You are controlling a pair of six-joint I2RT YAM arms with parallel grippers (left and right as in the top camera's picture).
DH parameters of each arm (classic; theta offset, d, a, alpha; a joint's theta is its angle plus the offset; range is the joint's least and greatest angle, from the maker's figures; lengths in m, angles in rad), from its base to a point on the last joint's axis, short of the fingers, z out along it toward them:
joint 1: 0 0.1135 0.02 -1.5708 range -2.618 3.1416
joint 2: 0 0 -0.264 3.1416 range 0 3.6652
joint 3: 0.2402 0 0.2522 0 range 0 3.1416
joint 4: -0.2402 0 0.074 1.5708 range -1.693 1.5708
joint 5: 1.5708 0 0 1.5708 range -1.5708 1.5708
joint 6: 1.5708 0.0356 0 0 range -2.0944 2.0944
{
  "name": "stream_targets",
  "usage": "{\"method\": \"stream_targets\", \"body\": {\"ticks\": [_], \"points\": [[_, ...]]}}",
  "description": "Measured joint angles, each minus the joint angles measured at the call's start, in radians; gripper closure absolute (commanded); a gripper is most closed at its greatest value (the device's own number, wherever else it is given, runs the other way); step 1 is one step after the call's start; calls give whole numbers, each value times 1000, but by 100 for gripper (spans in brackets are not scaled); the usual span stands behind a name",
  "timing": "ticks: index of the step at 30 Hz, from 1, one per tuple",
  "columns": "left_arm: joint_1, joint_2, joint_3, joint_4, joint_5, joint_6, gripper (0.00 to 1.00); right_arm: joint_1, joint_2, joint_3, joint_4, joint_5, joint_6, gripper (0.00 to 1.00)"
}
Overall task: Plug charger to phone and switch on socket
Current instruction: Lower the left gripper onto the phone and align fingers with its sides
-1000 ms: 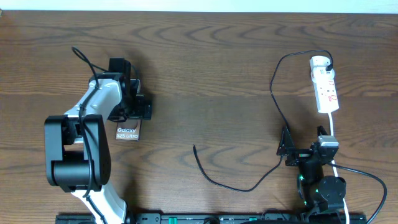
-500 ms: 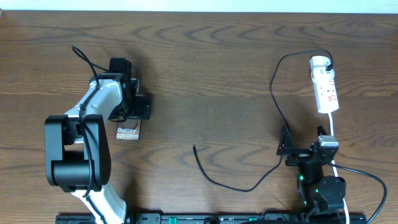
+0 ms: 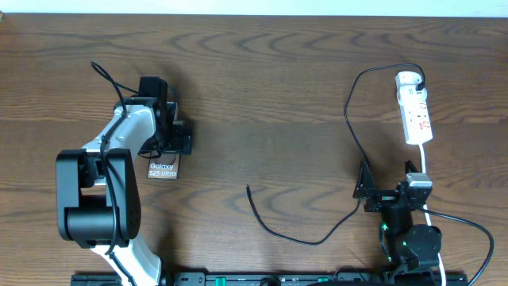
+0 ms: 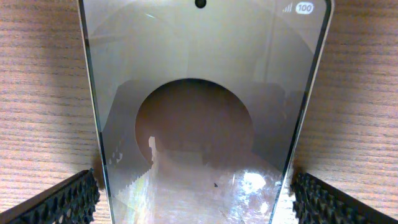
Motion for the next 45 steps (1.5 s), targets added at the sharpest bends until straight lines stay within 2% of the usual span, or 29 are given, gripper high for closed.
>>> {"method": "stream_targets", "body": {"ticks": [33,45], "points": [[3,0,0,-27,13,0,2,0,0,0,0,0,0,1],[26,-2,-2,-34,48,46,2,0,0,0,0,0,0,1]]}}
